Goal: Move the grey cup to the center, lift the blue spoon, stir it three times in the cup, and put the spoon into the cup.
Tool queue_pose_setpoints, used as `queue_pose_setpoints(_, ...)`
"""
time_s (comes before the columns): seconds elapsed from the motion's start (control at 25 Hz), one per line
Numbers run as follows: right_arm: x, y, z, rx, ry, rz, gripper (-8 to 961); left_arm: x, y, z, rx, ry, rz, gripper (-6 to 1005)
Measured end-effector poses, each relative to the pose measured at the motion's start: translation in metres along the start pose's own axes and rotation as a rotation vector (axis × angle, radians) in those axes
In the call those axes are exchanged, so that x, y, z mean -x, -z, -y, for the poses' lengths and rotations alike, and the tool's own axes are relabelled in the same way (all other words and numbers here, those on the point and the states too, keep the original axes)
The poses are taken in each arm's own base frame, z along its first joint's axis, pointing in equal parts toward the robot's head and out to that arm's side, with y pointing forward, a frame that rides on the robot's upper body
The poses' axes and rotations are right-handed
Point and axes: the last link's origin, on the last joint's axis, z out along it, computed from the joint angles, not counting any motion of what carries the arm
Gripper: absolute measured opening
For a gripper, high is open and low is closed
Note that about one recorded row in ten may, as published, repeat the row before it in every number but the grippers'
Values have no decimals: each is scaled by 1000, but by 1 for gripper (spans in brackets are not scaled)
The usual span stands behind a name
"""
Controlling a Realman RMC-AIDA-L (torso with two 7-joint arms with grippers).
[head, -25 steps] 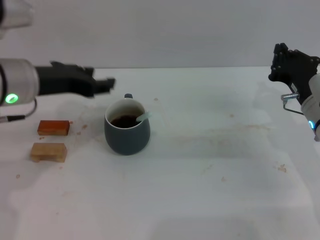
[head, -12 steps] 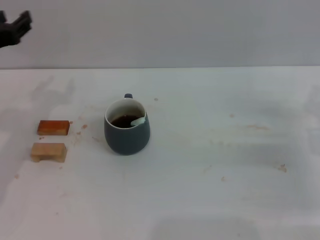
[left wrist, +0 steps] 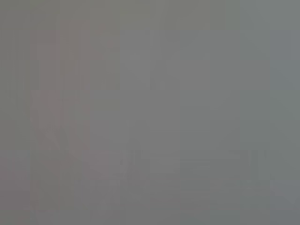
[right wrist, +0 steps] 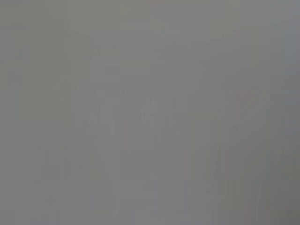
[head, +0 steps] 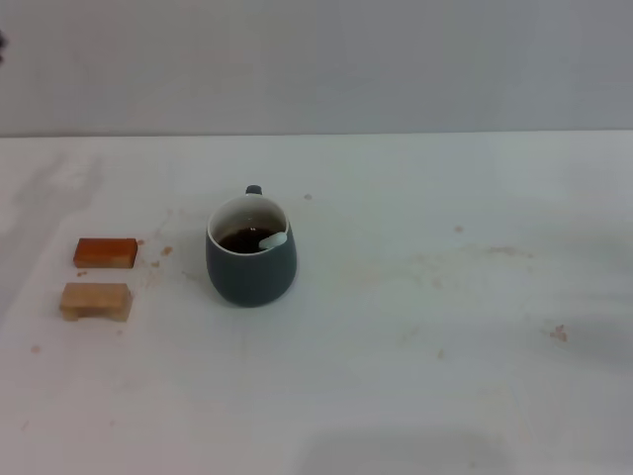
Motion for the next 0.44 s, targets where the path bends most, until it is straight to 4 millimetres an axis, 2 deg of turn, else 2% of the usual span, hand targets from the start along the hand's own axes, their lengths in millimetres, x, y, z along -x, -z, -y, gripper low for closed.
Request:
queue_pose_setpoints(0.16,-2,2,4,-20,-4,-2,46,12,15,11,-53,-81,-41,586)
queue_pose_setpoints(0.44,-2,7,13,-55,-11,10,46,25,24,24,-159,-148,-31,586)
